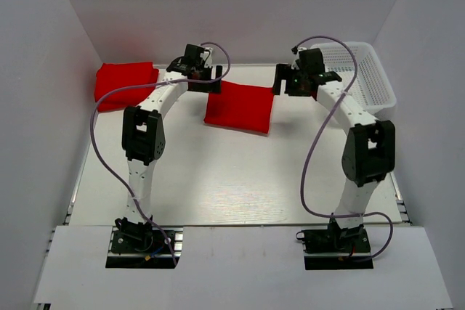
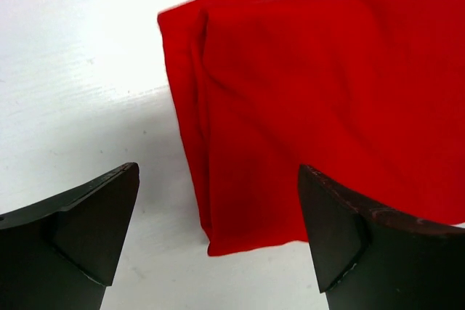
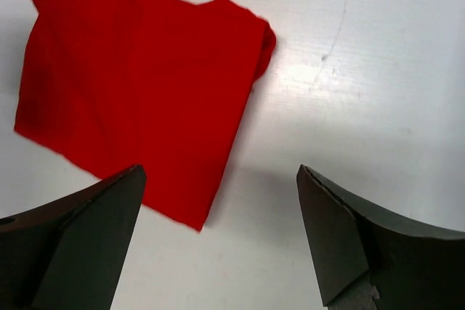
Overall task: Fold and stack the t-shirts
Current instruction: Fold the long partially folded tshirt into a neat square, then put the neatly folded tshirt into the corner of the board with the left arm
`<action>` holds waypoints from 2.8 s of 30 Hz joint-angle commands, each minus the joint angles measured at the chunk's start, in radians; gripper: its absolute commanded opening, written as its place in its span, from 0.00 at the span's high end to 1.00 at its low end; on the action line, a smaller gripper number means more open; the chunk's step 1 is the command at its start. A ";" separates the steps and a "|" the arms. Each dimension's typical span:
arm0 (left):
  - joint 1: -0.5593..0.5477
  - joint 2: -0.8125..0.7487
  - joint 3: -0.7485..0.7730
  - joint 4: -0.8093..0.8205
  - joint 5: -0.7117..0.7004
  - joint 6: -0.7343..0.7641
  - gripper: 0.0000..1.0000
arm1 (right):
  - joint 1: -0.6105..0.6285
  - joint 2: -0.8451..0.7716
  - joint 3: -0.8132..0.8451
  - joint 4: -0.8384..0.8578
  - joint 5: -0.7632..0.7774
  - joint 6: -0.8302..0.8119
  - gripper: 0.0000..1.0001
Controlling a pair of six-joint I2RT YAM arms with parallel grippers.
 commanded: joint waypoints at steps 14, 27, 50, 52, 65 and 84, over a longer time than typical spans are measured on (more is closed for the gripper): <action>0.015 0.038 -0.056 0.071 0.078 0.090 0.00 | 0.001 -0.276 -0.269 -0.013 -0.025 -0.014 0.10; 0.015 0.153 -0.015 0.111 0.049 0.079 0.05 | 0.001 -0.280 -0.260 -0.020 0.011 -0.016 0.10; 0.008 -0.018 -0.185 0.226 0.124 0.102 1.00 | 0.001 -0.324 -0.328 -0.002 0.107 -0.007 0.10; 0.017 -0.046 -0.133 0.196 0.093 0.134 1.00 | 0.001 -0.336 -0.342 0.003 0.113 -0.007 0.10; 0.060 -0.117 0.111 -0.039 0.024 0.386 1.00 | 0.001 -0.399 -0.394 0.027 0.152 -0.013 0.10; 0.255 -0.126 0.350 -0.098 0.047 0.437 1.00 | 0.001 -0.350 -0.386 0.023 0.161 0.029 0.10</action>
